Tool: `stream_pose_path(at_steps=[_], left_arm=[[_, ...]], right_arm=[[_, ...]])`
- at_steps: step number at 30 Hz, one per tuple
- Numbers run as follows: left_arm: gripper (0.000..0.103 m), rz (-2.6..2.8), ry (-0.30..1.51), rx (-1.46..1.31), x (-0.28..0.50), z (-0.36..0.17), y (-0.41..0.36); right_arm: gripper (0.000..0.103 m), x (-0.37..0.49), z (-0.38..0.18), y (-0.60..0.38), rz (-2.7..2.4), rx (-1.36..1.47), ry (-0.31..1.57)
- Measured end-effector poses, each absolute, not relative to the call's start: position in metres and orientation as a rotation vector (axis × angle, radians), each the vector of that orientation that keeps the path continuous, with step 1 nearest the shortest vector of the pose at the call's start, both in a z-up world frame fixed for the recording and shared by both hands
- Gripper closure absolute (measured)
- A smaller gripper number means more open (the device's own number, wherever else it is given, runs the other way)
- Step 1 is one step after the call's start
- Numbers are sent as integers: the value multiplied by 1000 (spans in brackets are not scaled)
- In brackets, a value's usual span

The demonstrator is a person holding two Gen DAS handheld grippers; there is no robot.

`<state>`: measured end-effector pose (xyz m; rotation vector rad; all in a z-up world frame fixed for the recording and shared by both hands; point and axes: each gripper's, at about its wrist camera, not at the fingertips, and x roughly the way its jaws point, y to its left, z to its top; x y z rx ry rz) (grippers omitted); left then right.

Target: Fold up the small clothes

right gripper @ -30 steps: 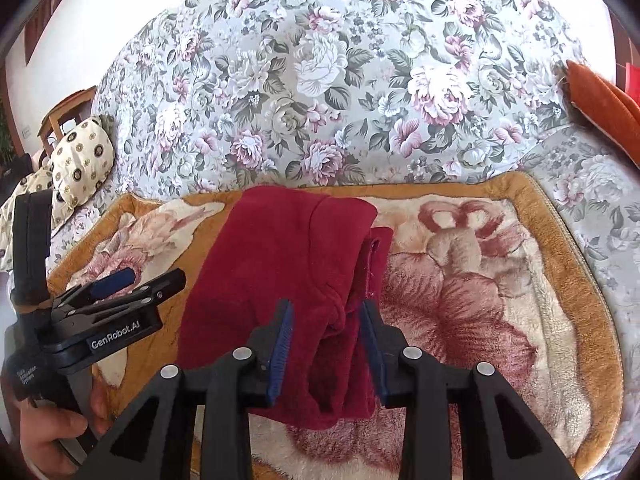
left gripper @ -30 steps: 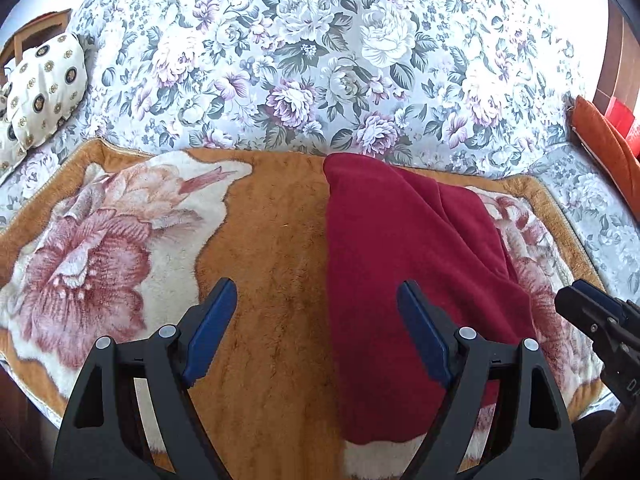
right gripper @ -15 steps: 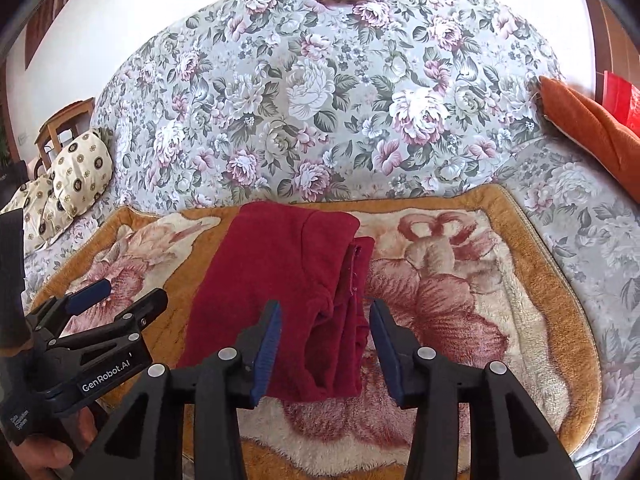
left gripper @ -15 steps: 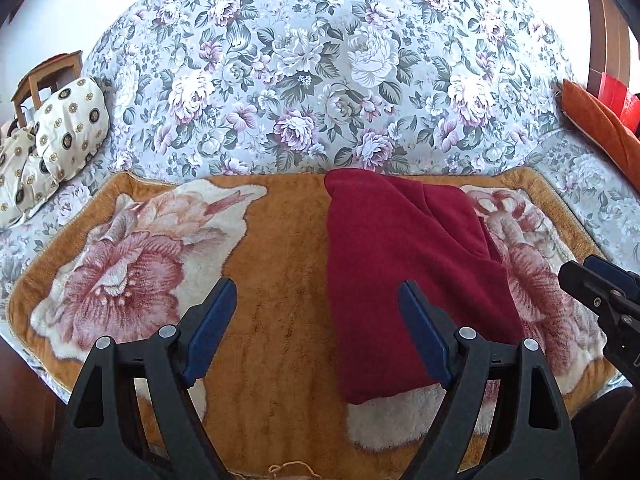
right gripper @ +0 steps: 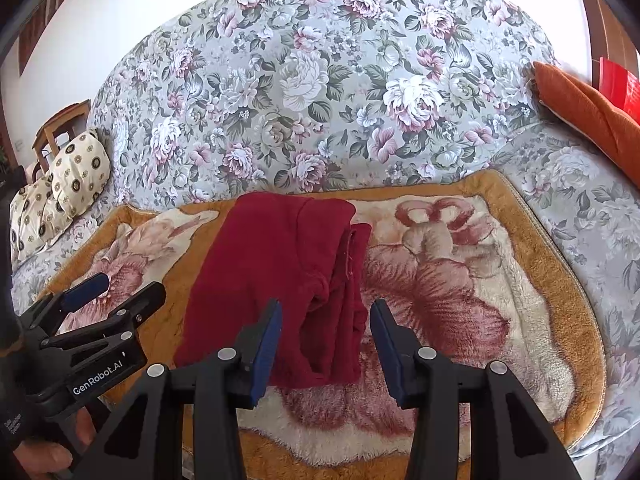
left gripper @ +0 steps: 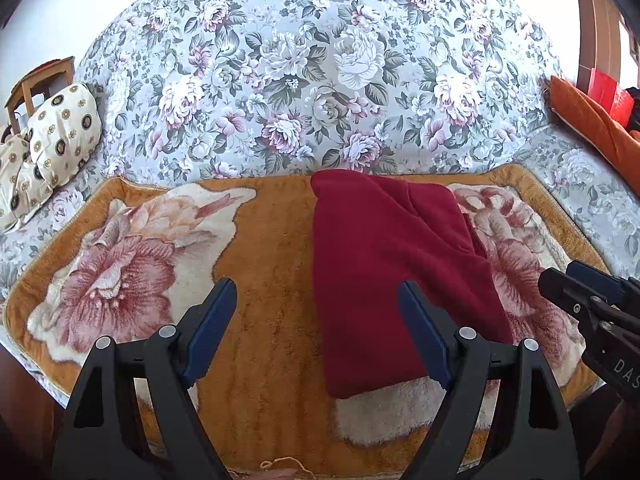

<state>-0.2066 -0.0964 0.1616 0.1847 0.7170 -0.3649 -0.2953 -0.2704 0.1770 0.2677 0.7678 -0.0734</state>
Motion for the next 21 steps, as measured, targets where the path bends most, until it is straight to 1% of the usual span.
stream_pose_path(at_steps=[21], left_arm=[[20,-369,731,170,-205,159,-98]], right_arm=[[59,-292,174,-267,-66,267,774]])
